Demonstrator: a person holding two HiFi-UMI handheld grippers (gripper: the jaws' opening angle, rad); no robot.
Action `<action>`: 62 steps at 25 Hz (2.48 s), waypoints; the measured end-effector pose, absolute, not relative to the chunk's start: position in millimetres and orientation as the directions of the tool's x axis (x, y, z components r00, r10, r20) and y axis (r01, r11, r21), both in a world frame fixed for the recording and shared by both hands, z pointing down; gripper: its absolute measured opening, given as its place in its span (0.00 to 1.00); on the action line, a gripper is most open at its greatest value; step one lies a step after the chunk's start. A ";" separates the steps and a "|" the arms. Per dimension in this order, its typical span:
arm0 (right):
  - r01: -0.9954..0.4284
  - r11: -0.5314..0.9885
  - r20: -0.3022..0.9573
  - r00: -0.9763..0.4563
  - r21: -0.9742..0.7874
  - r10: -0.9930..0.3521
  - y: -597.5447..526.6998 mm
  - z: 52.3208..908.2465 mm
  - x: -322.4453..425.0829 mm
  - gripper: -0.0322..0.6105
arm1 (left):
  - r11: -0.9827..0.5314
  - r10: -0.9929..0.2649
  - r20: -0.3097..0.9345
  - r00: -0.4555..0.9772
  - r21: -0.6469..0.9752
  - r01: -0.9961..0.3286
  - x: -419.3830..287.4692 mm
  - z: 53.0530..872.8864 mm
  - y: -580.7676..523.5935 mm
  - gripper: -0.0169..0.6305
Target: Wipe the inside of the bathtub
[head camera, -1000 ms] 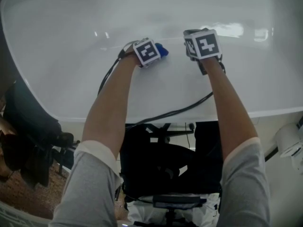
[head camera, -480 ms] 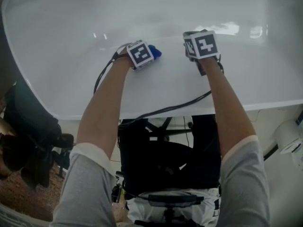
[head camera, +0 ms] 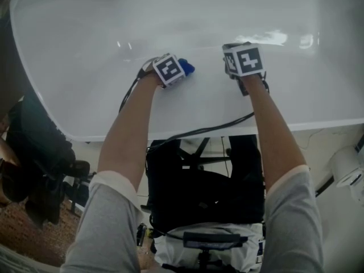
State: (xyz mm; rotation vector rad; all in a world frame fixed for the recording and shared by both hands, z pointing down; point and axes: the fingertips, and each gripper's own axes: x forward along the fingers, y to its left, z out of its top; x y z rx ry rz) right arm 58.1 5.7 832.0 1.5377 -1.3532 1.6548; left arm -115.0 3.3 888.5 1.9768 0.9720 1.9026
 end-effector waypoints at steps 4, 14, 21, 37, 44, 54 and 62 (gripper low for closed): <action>-0.870 -0.381 0.939 -0.226 -0.314 -0.258 2.9 826.3 61.9 0.06 | -0.727 0.620 0.783 -0.058 0.600 0.333 -84.3 879.4 37.9 0.14; -0.878 -0.368 0.941 -0.223 -0.307 -0.253 0.8 811.9 57.4 0.06 | -0.721 0.609 0.786 -0.108 0.605 0.338 -105.9 858.3 30.8 0.14; -0.871 -0.375 0.937 -0.229 -0.318 -0.263 5.1 804.6 49.3 0.06 | -0.756 0.569 0.810 -0.144 0.584 0.296 -151.2 858.5 -6.2 0.15; -0.876 -0.367 0.935 -0.214 -0.312 -0.285 13.6 758.3 38.5 0.06 | -0.704 0.650 0.760 -0.021 0.611 0.362 -108.0 789.3 63.7 0.14; -0.879 -0.357 0.931 -0.215 -0.317 -0.296 15.0 725.5 29.5 0.06 | -0.761 0.590 0.807 -0.005 0.558 0.331 -140.2 754.4 48.5 0.14; -0.881 -0.321 0.910 -0.233 -0.347 -0.344 26.3 662.3 12.0 0.06 | -0.806 0.486 0.873 -0.044 0.467 0.364 -171.3 698.6 39.8 0.14; -0.850 -0.323 0.871 -0.272 -0.417 -0.410 34.3 608.5 11.6 0.06 | -0.875 0.425 0.901 0.086 0.385 0.294 -163.5 646.4 38.4 0.15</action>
